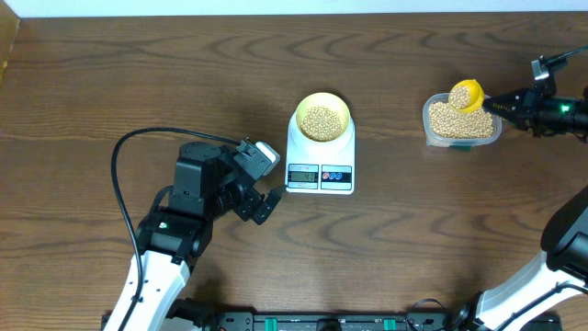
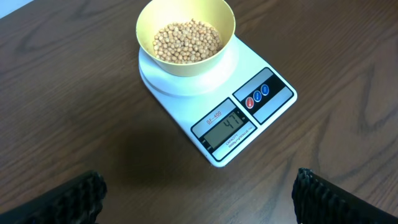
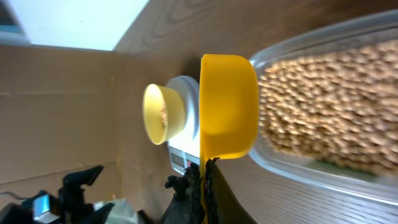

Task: Scoop item into bowl and weigh 50g on scale
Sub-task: 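Lift the filled scoop up out of the soybean tub, then carry the filled scoop left over the yellow bowl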

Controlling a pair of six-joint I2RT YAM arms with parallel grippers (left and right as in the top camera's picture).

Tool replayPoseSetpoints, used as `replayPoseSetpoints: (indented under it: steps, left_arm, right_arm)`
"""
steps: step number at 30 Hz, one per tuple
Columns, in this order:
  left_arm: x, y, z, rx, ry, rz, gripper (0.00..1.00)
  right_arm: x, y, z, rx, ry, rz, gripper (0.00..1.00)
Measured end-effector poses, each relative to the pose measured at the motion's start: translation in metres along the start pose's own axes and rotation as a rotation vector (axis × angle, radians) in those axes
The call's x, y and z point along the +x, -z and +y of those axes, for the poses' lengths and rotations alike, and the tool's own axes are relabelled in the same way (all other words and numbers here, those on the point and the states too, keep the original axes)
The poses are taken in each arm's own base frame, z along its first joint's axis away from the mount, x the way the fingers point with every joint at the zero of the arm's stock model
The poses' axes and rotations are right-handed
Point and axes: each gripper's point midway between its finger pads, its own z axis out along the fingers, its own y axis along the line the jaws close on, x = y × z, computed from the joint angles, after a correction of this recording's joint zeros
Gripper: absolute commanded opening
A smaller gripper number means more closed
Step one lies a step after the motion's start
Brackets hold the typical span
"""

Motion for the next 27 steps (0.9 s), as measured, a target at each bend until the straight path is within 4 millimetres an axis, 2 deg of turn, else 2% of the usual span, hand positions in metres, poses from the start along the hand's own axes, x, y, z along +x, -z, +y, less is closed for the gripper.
replayPoseSetpoints:
  steps: [6,27]
  left_arm:
    - [0.0,0.0,0.0,0.0,0.0,0.0,0.97]
    - [0.0,0.0,0.0,0.0,0.0,0.0,0.98]
  right_arm:
    - [0.005,-0.016,0.018,-0.049,0.023,0.036,0.01]
    - [0.036,-0.128,0.107,-0.153,0.184,0.217,0.01]
